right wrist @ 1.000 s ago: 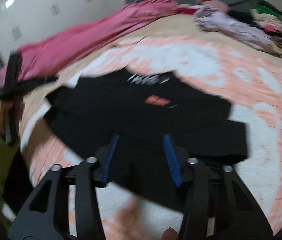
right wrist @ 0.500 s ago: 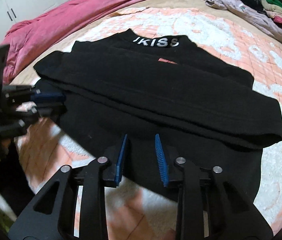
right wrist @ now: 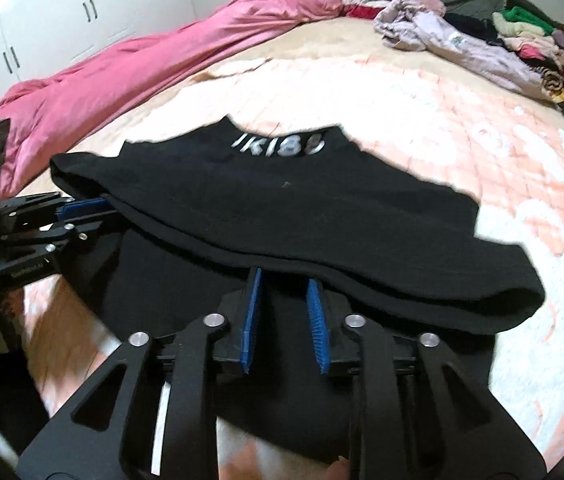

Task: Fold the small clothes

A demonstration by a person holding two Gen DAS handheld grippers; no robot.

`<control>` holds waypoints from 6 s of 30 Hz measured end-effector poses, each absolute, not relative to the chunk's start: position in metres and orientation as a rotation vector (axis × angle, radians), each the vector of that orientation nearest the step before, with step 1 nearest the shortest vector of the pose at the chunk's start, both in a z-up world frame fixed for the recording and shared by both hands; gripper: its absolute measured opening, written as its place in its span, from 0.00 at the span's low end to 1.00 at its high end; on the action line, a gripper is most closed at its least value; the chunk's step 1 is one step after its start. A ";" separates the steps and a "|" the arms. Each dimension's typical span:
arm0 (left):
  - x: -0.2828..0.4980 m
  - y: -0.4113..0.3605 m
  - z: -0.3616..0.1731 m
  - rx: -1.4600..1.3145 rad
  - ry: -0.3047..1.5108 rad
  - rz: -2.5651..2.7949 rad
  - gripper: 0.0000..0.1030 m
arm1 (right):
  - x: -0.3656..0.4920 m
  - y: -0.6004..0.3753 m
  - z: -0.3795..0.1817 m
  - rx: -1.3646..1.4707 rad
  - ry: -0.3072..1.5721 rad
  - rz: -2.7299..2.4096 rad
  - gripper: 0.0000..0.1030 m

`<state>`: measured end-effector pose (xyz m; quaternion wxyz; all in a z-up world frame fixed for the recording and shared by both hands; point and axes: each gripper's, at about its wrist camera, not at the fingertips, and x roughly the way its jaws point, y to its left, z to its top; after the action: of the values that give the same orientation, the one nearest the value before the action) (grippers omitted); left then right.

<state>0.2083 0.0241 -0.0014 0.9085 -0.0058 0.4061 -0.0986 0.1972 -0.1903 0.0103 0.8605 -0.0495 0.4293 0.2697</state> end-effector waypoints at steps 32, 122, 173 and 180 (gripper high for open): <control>0.258 0.149 0.003 -0.298 0.822 0.059 0.42 | 0.273 -0.283 -0.001 0.111 0.867 0.248 0.57; 0.194 0.087 -0.014 -0.106 0.916 0.025 0.90 | 0.142 -0.153 0.008 -0.118 0.854 0.466 0.88; 0.214 0.173 0.011 -0.264 0.867 0.134 0.95 | 0.058 -0.008 -0.004 -0.554 0.650 0.627 0.91; 0.219 0.175 0.007 -0.270 0.878 0.138 0.95 | 0.057 0.018 -0.018 -0.656 0.627 0.605 0.91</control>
<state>0.2193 0.1750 0.0068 0.8941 -0.1302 0.4234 0.0663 0.0568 0.0178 -0.0183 0.8550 -0.3119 0.2981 0.2878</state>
